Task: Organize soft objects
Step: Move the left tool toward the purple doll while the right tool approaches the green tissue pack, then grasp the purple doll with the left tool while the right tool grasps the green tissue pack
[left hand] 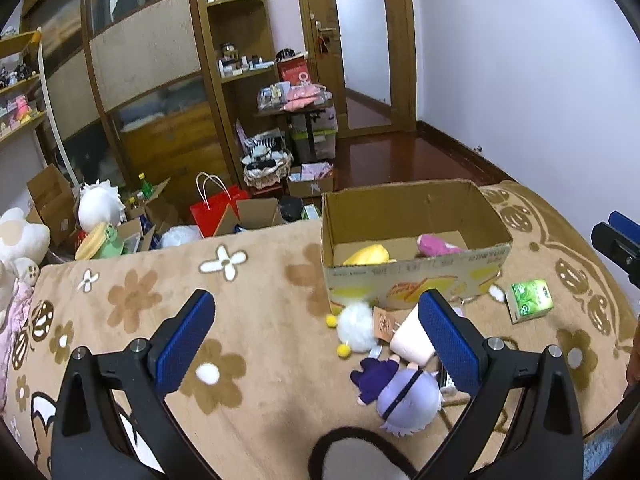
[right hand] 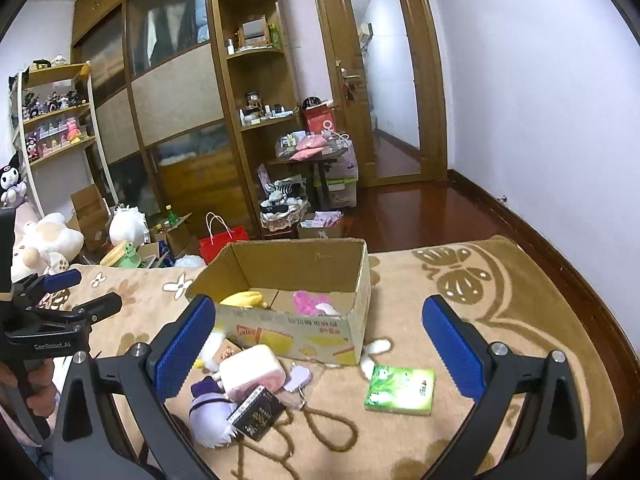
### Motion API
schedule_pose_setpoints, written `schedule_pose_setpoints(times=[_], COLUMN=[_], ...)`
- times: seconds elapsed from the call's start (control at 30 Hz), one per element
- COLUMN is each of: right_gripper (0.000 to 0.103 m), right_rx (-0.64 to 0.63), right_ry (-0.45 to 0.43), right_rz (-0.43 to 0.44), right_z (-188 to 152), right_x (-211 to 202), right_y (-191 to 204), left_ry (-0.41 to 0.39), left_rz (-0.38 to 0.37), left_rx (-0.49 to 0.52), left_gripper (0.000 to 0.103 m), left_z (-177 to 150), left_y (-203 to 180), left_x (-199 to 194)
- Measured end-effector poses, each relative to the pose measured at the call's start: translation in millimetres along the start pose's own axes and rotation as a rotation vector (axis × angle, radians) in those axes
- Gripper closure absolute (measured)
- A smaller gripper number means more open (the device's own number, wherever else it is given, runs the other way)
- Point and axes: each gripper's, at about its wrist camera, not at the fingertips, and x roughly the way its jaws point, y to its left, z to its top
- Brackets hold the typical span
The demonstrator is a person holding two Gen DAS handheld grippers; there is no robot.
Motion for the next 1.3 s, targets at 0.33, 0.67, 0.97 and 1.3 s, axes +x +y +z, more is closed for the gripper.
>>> schedule_pose_setpoints(times=[0.33,0.67,0.97,1.3], right_gripper=[0.0,0.0,0.0,0.0], right_rx=[-0.016,-0.006,0.024,0.064], right_ry=[0.055,0.137,0.242,0.334], right_rz=[-0.029,-0.077,-0.109,-0.162], right_z=[-18,-33,-48,-68], right_x=[25,62,96,126], right_y=[-10,-31,-46,-65], left_ry=[0.105,0.25,0.336,0.499], left_rz=[-0.036,-0.1,-0.132,-0.191], left_rx=[0.011,0.016,0.036,0.028], left_gripper=[0.002,0.002,0.002,0.002], left_z=[-15,-27,-34,-53], left_y=[-10,-25,-35,-44], left_x=[36,76,96,126])
